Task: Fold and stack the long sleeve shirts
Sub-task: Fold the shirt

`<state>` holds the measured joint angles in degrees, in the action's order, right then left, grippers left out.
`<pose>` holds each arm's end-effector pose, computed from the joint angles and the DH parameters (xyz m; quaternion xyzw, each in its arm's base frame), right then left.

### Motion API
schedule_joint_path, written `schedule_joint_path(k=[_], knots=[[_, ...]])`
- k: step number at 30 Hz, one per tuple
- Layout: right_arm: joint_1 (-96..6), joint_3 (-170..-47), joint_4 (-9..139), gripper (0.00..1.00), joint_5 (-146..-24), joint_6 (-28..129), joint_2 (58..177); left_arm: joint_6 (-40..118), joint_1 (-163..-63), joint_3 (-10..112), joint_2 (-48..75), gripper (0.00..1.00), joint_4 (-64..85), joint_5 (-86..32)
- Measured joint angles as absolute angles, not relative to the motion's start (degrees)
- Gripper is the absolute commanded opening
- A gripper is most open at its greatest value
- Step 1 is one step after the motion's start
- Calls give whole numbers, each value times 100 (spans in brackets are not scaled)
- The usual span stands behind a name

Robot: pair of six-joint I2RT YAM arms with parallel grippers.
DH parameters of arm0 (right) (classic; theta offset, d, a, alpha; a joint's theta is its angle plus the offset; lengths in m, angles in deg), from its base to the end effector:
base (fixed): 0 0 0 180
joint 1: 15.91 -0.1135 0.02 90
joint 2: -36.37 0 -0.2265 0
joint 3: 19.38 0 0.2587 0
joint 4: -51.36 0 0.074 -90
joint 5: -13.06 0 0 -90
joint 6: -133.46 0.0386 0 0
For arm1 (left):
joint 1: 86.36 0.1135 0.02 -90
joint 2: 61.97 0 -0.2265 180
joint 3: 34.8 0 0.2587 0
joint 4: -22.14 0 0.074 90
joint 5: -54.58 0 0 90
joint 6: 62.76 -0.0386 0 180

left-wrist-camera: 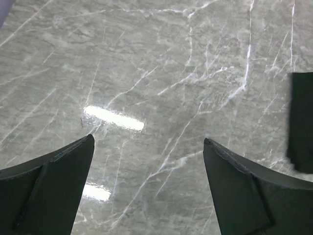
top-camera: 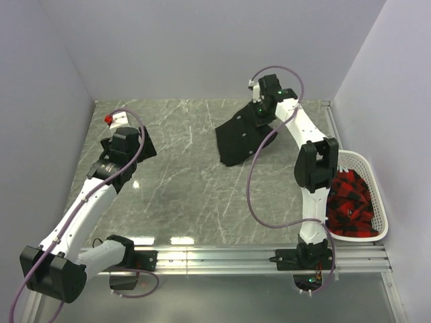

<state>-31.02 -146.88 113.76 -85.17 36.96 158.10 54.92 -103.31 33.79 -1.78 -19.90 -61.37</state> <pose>0.4409 0.1248 0.2385 -0.1993 0.9346 0.0900 0.2804 0.2477 -0.0578 0.2876 -0.1859 0.8453 0.0084 0.5009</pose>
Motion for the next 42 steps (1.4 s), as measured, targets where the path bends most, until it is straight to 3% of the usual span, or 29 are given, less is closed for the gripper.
schedule_joint_path(k=[10,16,23,34,39,40,41,42], knots=[[-3148,-15175,11610,0,-4473,3379,15633,5494,-10344,3379,-213,99,-1985,-6292],[-3568,-14541,10458,0,-2458,2341,15346,5494,-10344,3379,-215,99,-1985,-6356],[-4331,-14229,10063,0,-1667,2030,15915,5494,-10344,3349,-215,99,-1983,-6378],[-5800,-13783,10823,1,-1640,3123,17626,5494,-10344,3329,-298,99,-1983,-6380],[-6318,-13860,11081,18,-1754,3434,17646,5494,-10344,3325,-303,99,-1983,-6382],[-6401,-13877,11110,23,-1791,3495,17646,5494,-10344,3325,-303,99,-1983,-6384],[-6468,-13905,11149,37,-1831,3528,17646,5497,-10344,3325,-303,99,-1983,-6386],[-6534,-13929,11178,41,-1879,3582,17646,5497,-10344,3325,-303,99,-1983,-6386]])
